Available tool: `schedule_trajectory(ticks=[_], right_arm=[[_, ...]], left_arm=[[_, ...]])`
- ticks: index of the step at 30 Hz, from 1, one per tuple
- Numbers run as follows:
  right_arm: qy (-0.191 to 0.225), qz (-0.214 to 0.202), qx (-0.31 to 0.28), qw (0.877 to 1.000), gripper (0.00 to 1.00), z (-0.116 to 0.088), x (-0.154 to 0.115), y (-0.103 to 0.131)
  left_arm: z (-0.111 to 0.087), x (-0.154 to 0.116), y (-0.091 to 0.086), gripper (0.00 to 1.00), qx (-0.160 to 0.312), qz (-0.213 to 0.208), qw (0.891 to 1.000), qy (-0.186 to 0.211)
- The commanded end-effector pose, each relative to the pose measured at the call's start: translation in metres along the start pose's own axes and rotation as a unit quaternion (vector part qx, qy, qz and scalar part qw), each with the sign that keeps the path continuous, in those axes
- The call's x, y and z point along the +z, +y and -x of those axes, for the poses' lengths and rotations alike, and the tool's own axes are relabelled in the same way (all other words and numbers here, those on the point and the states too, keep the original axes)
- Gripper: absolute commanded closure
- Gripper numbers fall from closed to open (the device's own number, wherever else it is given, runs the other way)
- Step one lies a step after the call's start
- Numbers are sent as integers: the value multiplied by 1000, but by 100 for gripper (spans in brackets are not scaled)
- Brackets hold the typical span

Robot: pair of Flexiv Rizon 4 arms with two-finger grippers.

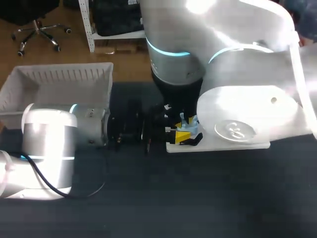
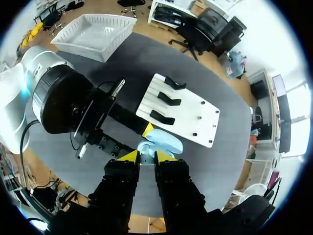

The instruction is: Pick up each earbud case from the left stands, insert the matching earbuds, close the lid, and place the case in the box.

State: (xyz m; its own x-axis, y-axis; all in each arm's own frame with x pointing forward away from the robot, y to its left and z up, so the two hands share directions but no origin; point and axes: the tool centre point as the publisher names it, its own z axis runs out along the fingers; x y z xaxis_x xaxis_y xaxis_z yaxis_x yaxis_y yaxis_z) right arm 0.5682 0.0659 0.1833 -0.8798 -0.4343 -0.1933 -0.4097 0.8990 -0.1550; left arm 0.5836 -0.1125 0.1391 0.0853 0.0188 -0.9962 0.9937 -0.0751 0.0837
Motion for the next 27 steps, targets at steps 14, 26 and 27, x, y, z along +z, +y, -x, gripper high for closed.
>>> schedule_trajectory(ticks=[14,26,27], right_arm=[[0,3,-2,1000,50,2,1,-1],[-18,5,36,999,0,3,-20,-14],[-16,7,52,999,0,5,-21,-19]], left_arm=[[-1,0,-2,100,2,5,1000,-1],[-1,0,-2,100,2,5,1000,-1],[-1,0,-2,100,2,5,1000,-1]])
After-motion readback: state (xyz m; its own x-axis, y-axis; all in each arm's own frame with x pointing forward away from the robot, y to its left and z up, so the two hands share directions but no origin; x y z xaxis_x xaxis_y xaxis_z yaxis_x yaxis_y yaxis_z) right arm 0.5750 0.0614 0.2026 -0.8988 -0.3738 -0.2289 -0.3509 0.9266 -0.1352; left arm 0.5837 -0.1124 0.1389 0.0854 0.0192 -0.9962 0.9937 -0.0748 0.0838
